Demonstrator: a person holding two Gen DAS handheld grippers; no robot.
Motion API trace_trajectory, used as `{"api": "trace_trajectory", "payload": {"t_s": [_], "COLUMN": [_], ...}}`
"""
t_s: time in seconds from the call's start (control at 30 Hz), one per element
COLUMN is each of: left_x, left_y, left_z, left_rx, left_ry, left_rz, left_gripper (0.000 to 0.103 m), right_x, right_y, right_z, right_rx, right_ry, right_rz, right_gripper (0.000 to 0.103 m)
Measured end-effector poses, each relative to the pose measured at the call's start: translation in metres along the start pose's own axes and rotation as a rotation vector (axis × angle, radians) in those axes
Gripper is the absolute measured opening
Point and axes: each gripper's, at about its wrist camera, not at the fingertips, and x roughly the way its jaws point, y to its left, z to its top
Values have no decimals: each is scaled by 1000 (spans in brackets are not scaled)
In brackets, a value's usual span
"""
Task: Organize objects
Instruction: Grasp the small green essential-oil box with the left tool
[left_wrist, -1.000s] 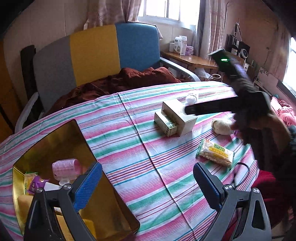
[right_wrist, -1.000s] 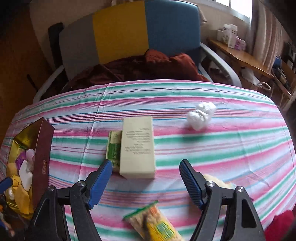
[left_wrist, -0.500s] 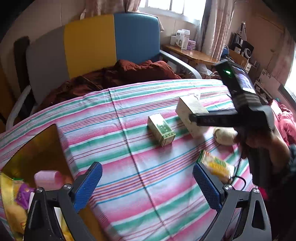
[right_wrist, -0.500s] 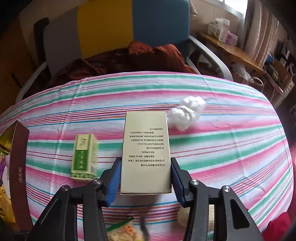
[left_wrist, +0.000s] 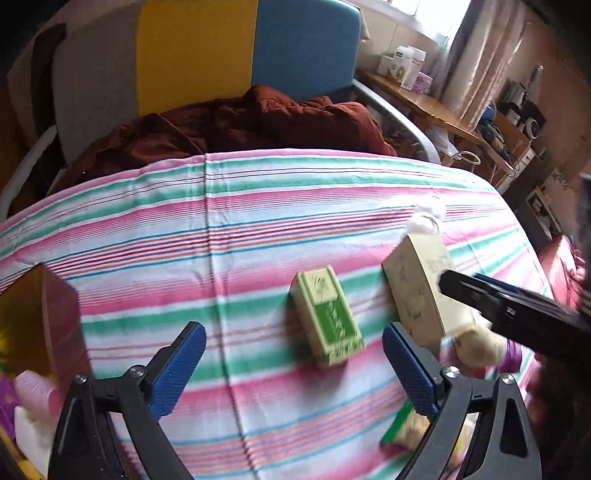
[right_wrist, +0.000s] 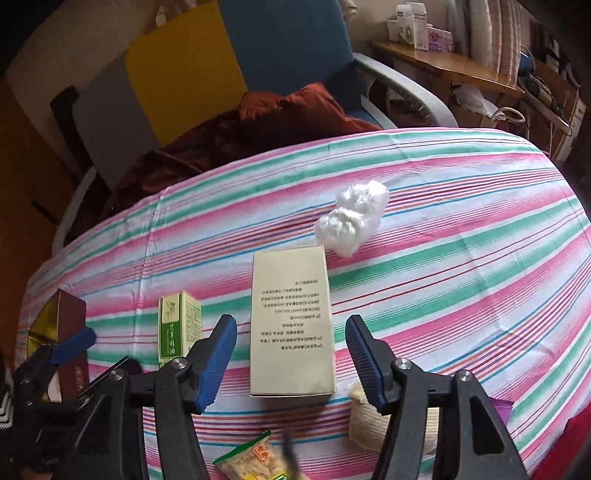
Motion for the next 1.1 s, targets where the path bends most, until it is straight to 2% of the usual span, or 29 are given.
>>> {"api": "trace_trajectory", "payload": {"t_s": [0.07,0.17,0.23,0.3,0.43,0.53,0.63,0.7,0.83,0.97,1.1], "left_x": [12,32,46,56,61,60,58,57,57,56,59], "left_y": [-8,-19,-25,-22,-12,-8,-9,-13,-12,-7,-11], "left_z": [6,11,13,13,9,7,1,-6,-12,-16,-13], "left_rx": [22,64,90,76,40,62,115,163,178,186,175], "left_ry": [4,27,53,87,76,62,29,-4,-53,-79,-94], "left_rz": [4,41,58,30,-7,-34,-29,5,28,33,24], "left_gripper": [90,71,55,48,47,47,46,40,39,39,40], "right_x": [-5,-8,-7,-3,6,9,16,19,21,24,36], "right_y": [-7,-17,-19,-19,-14,-9,-4,-4,0,9,14], "right_z": [2,5,5,6,5,3,0,0,1,1,-2], "right_rx": [35,69,75,72,44,11,-14,-21,-35,-58,-102], "right_ry": [-26,-44,-46,-41,-24,-19,-9,-9,-21,-22,5], "right_rz": [-6,-9,-10,-17,-27,-36,-51,-55,-37,-18,-69], "right_gripper": [62,62,62,62,62,50,47,47,47,54,55]}}
